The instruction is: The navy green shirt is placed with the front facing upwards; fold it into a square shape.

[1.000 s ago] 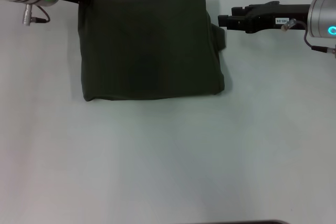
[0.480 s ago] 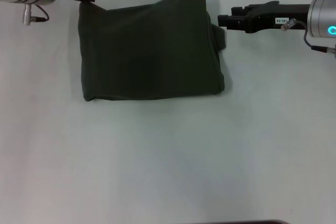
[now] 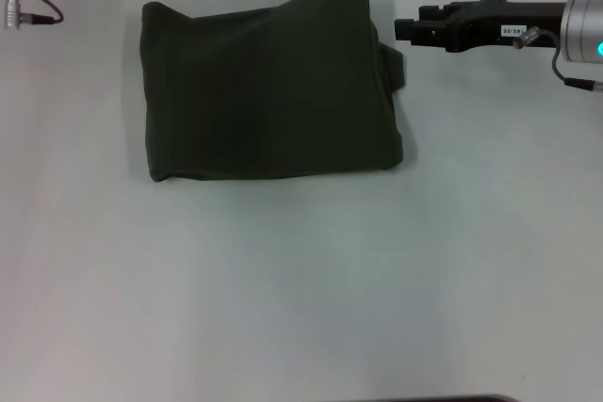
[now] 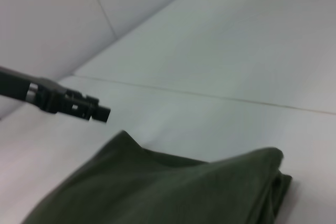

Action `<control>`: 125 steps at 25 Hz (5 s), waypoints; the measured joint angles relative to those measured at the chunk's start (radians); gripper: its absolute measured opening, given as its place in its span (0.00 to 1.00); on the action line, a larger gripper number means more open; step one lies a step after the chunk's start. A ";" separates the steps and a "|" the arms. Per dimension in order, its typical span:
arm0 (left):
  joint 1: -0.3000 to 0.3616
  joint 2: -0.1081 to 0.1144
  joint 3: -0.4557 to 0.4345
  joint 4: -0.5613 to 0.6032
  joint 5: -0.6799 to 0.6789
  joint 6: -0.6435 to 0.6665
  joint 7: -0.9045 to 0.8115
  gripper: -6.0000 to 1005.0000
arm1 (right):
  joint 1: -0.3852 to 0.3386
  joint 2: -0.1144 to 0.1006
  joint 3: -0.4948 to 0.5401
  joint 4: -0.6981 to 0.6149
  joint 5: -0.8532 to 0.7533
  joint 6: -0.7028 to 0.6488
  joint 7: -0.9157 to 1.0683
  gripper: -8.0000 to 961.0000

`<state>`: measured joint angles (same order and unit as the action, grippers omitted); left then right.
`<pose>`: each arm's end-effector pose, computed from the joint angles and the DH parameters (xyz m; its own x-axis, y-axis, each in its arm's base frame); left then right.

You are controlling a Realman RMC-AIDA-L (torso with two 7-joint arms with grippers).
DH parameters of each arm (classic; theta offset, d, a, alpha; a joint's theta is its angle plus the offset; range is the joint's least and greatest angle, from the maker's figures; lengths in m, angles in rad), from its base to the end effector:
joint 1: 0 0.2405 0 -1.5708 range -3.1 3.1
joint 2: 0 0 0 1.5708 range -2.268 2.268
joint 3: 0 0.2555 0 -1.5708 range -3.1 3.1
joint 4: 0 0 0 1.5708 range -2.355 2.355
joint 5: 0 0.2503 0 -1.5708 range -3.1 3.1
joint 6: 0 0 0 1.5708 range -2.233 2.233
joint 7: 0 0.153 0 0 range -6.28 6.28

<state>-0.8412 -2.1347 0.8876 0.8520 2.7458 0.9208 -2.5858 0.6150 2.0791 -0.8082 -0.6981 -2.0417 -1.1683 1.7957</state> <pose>-0.2187 0.5032 0.0055 0.5895 0.7255 0.3551 0.7431 -0.3148 -0.5905 0.2737 0.4326 -0.0079 0.6724 -0.5660 -0.4770 -0.7254 -0.6321 -0.2726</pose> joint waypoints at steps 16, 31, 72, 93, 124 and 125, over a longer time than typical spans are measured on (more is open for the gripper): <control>0.216 0.044 -0.264 0.105 -0.613 0.710 0.604 0.70 | -0.018 -0.003 0.076 -0.015 0.002 -0.127 -0.150 0.56; 0.467 -0.032 -0.282 -0.004 -0.743 0.899 1.075 0.70 | -0.255 0.010 0.088 0.140 0.229 -0.485 -0.723 0.55; 0.451 -0.024 -0.298 -0.105 -0.805 0.800 1.185 0.70 | -0.241 0.009 0.113 0.130 0.227 -0.351 -0.635 0.57; 0.402 -0.026 -0.305 -0.169 -0.823 0.704 1.228 0.71 | 0.071 0.014 0.027 0.254 0.270 0.088 -0.597 0.56; 0.406 -0.028 -0.306 -0.169 -0.885 0.790 1.255 0.71 | 0.271 -0.068 -0.331 0.011 -0.050 0.058 0.622 0.56; 0.406 -0.028 -0.305 -0.169 -0.885 0.793 1.255 0.71 | 0.289 -0.077 -0.322 0.044 -0.056 0.058 0.641 0.56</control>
<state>-0.4356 -2.1627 0.5827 0.6826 1.8606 1.7134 -1.3310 0.9042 2.0020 -1.1300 -0.6546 -2.0981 -1.1106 2.4370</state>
